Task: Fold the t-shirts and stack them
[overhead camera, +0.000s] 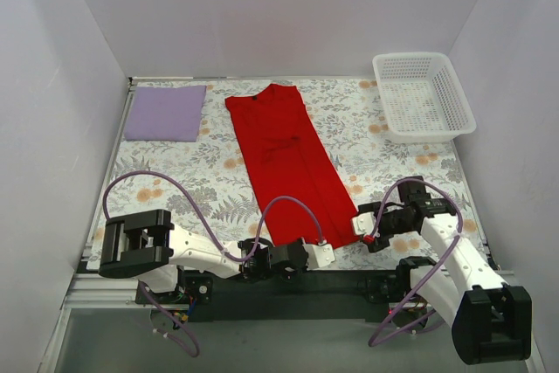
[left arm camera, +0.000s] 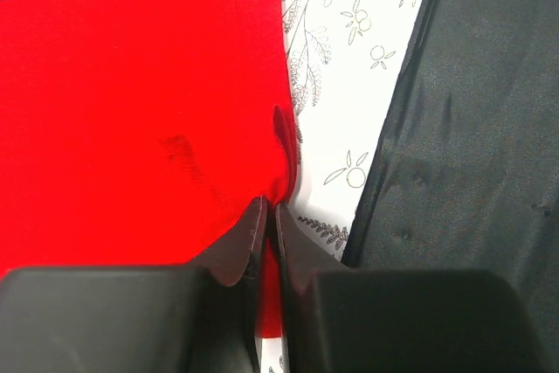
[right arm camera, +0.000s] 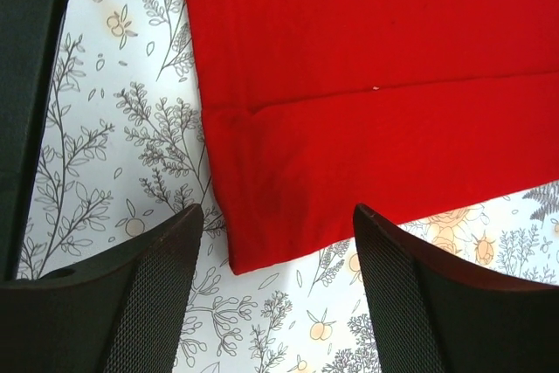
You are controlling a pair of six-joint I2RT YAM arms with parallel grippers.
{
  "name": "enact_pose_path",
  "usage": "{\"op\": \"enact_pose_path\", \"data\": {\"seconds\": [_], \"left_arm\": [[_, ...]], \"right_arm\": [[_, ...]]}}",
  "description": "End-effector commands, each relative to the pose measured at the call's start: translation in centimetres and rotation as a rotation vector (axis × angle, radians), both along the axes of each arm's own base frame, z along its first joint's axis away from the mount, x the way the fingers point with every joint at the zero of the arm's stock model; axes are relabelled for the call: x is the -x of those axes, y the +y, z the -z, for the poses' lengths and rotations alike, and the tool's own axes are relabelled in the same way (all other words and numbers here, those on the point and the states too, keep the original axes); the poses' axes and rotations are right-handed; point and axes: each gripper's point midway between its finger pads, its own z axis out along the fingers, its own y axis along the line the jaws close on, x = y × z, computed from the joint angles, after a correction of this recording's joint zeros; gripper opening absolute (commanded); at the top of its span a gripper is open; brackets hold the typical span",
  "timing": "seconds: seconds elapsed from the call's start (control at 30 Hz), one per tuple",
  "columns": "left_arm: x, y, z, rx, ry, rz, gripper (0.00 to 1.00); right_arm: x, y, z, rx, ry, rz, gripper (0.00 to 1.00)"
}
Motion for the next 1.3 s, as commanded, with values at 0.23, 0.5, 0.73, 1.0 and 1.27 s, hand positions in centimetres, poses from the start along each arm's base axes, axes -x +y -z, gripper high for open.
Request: {"op": "enact_pose_path", "data": {"seconds": [0.23, 0.5, 0.73, 1.0, 1.27], "left_arm": [[0.0, 0.4, -1.2, 0.027, -0.001, 0.001, 0.00], [0.2, 0.2, -1.4, 0.059, 0.012, 0.008, 0.00], [-0.1, 0.5, -2.0, 0.101, 0.000, 0.006, 0.00], [-2.4, 0.8, -6.3, 0.241, -0.036, -0.011, 0.00], [-8.3, 2.8, -9.5, 0.330, -0.079, -0.073, 0.00]], "right_arm": [[0.4, -0.2, 2.4, 0.102, -0.007, -0.152, 0.53], [0.1, -0.8, 5.4, 0.242, -0.058, -0.174, 0.32], [-0.1, -0.1, 5.1, 0.223, -0.057, -0.172, 0.01], [-0.5, 3.1, -0.5, 0.035, -0.024, -0.148, 0.01], [-5.9, 6.7, -6.9, -0.093, 0.042, -0.061, 0.01]]}}
